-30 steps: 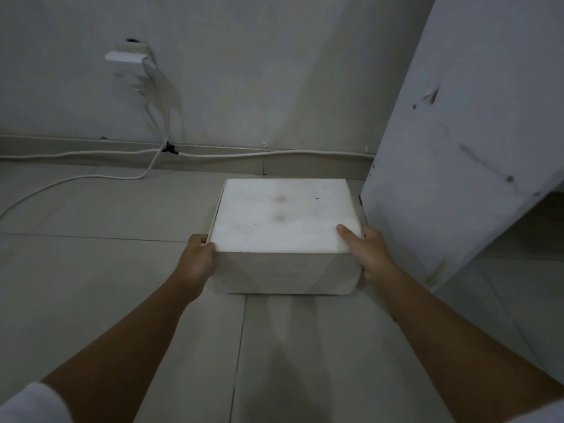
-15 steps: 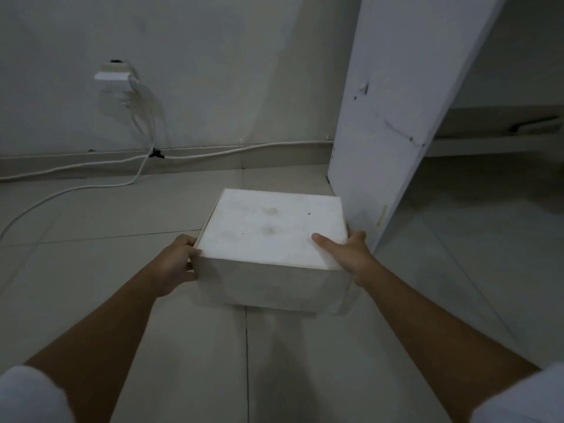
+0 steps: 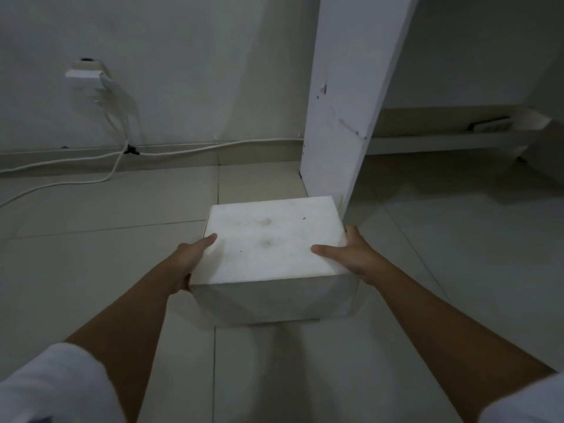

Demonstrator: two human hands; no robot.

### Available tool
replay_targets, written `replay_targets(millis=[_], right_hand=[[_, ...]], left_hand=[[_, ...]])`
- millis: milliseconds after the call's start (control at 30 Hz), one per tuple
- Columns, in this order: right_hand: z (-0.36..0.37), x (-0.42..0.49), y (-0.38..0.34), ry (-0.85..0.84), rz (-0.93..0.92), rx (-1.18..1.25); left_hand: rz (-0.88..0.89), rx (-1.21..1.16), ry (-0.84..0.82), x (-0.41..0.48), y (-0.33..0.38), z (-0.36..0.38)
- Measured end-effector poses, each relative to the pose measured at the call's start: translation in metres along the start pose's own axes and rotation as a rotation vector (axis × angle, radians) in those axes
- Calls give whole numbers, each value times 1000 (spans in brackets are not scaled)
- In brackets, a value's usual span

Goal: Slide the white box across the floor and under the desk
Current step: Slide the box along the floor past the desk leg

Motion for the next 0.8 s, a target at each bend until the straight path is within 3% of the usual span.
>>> replay_targets(millis=[167,533,800], right_hand=[[-48,-8,22,-40,-30,-85],[-143,-13,73,-59,-63,-54],[-215,-9,123,-17,-46,7]], left_hand=[[-13,133,49,-21,-17,55],[193,177,228,-48,-35,164],[264,179,219,-55,-19,244]])
Point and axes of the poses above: each hand's wrist, its own x-axis towards the middle knuckle, its own z-axis out of the palm, y = z × x, the point moved 4 cm from there along x, towards the middle knuckle, and after that the axes turned 12 degrees about -z, right-handed, at the moved point
